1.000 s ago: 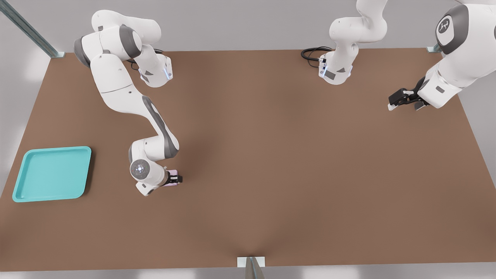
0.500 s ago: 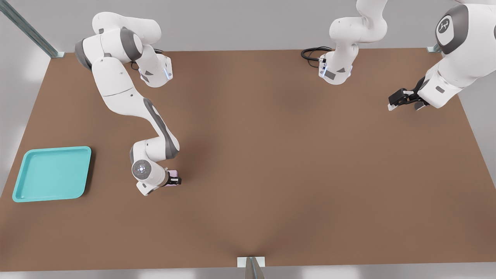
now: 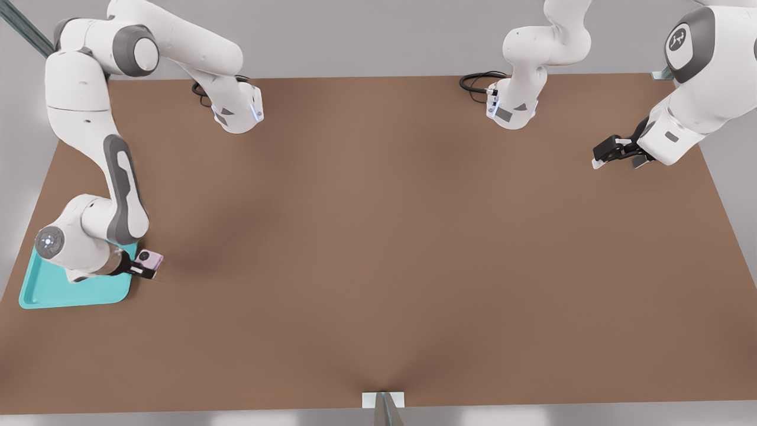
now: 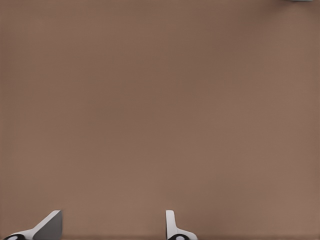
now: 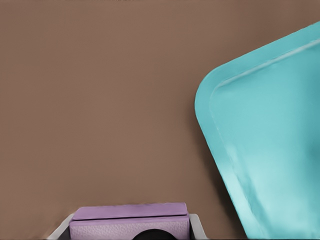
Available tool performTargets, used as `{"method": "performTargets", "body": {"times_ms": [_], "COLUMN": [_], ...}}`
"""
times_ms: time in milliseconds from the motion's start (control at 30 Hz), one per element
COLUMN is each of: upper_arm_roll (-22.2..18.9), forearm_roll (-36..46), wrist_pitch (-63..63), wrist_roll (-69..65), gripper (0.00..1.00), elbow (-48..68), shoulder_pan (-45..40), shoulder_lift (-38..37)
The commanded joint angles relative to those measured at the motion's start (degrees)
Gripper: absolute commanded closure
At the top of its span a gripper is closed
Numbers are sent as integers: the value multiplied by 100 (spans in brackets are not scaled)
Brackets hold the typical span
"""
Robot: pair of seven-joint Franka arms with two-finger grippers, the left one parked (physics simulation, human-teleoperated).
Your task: Keep left arm still and place phone on the tray with right arm
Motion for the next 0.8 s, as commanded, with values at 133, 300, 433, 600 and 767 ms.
{"method": "performTargets", "body": {"times_ms": [133,300,433,600,767], "upper_arm_roll": [-61,-69,53,493,-34], "forearm_roll": [-3,6,-3,-443,-284], "wrist_pitch": [-140,-166,-263,-2881,-3559], "wrist_roll": [-4760,-5173,-5147,-2574,-594], "gripper": [18,0,0,0,0], "elbow": [584,1006,1252,2764,1630], "shoulder_pan": [-996,-1269,-1146,506,1991], "shoulder_lift": [373,777,479,-760,-2361]}}
